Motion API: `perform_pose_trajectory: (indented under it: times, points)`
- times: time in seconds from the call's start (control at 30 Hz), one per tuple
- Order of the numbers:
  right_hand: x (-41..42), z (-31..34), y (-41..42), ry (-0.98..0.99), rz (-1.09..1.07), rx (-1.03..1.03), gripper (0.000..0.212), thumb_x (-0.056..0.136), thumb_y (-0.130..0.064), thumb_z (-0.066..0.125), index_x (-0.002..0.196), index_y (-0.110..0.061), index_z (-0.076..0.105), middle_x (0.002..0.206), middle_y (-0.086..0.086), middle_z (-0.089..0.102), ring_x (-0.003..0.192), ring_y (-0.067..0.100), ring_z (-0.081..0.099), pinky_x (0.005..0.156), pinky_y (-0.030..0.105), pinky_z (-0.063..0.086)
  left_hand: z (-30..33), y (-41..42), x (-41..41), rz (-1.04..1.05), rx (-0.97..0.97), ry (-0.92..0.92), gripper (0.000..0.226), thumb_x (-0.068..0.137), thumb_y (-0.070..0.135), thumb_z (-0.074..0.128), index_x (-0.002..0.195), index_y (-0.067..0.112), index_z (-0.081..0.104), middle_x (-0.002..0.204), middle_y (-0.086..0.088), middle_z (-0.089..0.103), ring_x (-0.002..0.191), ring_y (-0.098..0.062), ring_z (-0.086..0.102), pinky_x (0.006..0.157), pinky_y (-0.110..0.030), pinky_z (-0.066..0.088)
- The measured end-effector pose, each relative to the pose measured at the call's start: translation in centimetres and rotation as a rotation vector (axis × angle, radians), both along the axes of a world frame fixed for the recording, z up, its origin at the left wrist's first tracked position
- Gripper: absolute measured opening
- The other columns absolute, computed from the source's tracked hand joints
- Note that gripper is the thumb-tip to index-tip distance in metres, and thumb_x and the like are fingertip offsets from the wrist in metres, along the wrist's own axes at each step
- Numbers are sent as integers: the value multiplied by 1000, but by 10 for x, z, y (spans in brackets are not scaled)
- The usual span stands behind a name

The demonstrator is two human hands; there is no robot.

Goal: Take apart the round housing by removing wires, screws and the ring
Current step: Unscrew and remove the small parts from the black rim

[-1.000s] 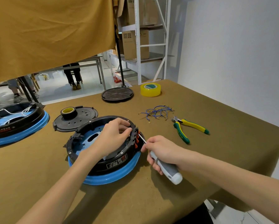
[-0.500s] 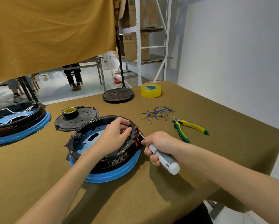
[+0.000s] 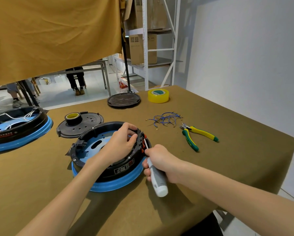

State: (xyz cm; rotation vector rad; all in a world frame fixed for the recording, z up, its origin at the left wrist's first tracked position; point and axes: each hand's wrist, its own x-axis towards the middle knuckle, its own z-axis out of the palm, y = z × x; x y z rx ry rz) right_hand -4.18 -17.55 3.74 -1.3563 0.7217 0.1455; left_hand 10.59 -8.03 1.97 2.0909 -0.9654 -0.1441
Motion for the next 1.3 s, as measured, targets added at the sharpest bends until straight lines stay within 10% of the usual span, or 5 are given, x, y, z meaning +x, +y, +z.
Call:
perform_pose_trajectory:
  times: [0.23, 0.43, 0.6, 0.8, 1.3]
  points:
    - [-11, -8, -14, -105, 14, -132, 10, 107, -25, 46, 113, -17, 47, 61, 1, 58, 41, 13, 52, 40, 24, 45, 10, 9, -3, 63, 7, -17, 21, 106, 34, 50, 125, 25, 53, 113, 18, 60, 96, 0, 63, 73, -17, 48]
    - [-10, -17, -64, -25, 57, -1172, 6, 107, -25, 45, 108, -19, 46, 90, 4, 64, 74, 19, 64, 62, 39, 57, 11, 14, -22, 28, 150, -106, 59, 97, 53, 60, 144, 20, 51, 127, 10, 64, 109, -5, 62, 86, -21, 50]
    - [22, -21, -70, 15, 105, -1545, 19, 104, -28, 50, 117, -15, 52, 113, 7, 65, 105, 27, 60, 85, 39, 49, 9, 18, -30, 29, 146, -134, 75, 91, 55, 67, 151, 17, 43, 146, 0, 55, 128, -16, 56, 99, -27, 48]
    - [43, -1, -66, -445, 296, -1113, 35, 99, -29, 61, 133, -20, 59, 119, -5, 63, 109, 10, 57, 98, 30, 49, 9, 21, -23, -65, 184, -95, 67, 95, 53, 62, 151, 21, 46, 144, 5, 59, 122, -8, 58, 98, -23, 49]
    - [35, 0, -119, -561, 145, -1268, 18, 98, -19, 64, 115, -16, 71, 101, -4, 70, 90, 7, 62, 83, 23, 52, 11, 32, -21, -128, 184, -63, 58, 86, 65, 58, 137, 39, 51, 120, 30, 56, 116, 3, 57, 102, -29, 52]
